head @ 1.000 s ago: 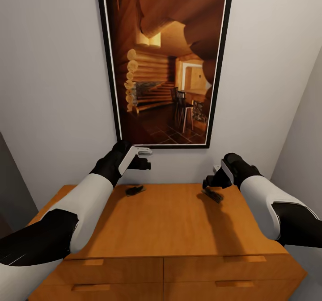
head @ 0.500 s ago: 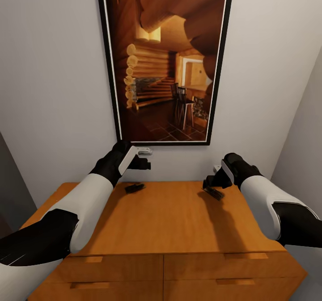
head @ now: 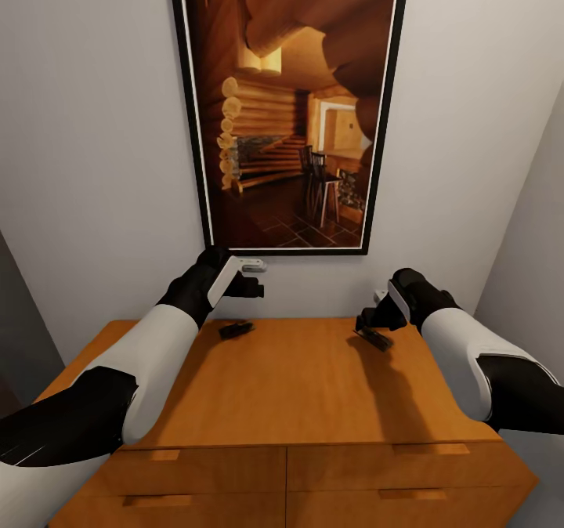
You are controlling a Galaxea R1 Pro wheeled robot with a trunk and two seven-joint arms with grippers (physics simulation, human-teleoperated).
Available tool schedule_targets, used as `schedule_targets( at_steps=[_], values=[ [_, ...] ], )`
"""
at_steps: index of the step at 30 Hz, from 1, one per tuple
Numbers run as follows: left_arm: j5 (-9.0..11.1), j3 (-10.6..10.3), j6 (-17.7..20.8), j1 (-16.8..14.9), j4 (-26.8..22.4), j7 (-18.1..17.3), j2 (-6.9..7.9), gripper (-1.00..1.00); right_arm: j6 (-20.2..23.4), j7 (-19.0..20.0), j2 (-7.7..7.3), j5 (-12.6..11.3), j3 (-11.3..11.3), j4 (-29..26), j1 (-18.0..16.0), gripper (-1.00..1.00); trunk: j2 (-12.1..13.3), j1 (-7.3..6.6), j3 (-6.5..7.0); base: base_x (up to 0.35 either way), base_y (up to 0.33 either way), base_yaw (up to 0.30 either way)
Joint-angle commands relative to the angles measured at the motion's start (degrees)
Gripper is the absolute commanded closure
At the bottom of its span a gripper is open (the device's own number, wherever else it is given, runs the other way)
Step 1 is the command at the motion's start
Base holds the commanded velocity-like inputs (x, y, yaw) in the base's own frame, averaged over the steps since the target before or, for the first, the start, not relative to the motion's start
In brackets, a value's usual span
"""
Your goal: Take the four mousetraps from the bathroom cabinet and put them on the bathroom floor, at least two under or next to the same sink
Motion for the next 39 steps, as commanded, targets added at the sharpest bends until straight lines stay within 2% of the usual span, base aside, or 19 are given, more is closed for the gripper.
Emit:
schedule_targets(
  at_steps=[1,14,39],
  values=[
    [0.61,-0.12,0.16,-0.05,-0.03,0.58,0.00,-1.00,0.21,0.45,0.01,0.59,-0.28,-0.07,-0.03,-1.00,-0.04,0.00,-0.07,0.000,0.000,0.000],
    [0.57,-0.12,0.15,-0.05,-0.06,0.59,0.00,-1.00,0.21,0.45,0.10,0.52,-0.31,-0.08,-0.03,-1.00,-0.04,0.00,-0.07,0.000,-0.089,0.000],
    [0.53,-0.12,0.15,-0.05,-0.03,0.68,0.00,-1.00,0.21,0.45,0.40,0.37,-0.42,-0.14,-0.03,-1.00,-0.04,0.00,-0.07,0.030,-0.006,0.000]
  ],
)
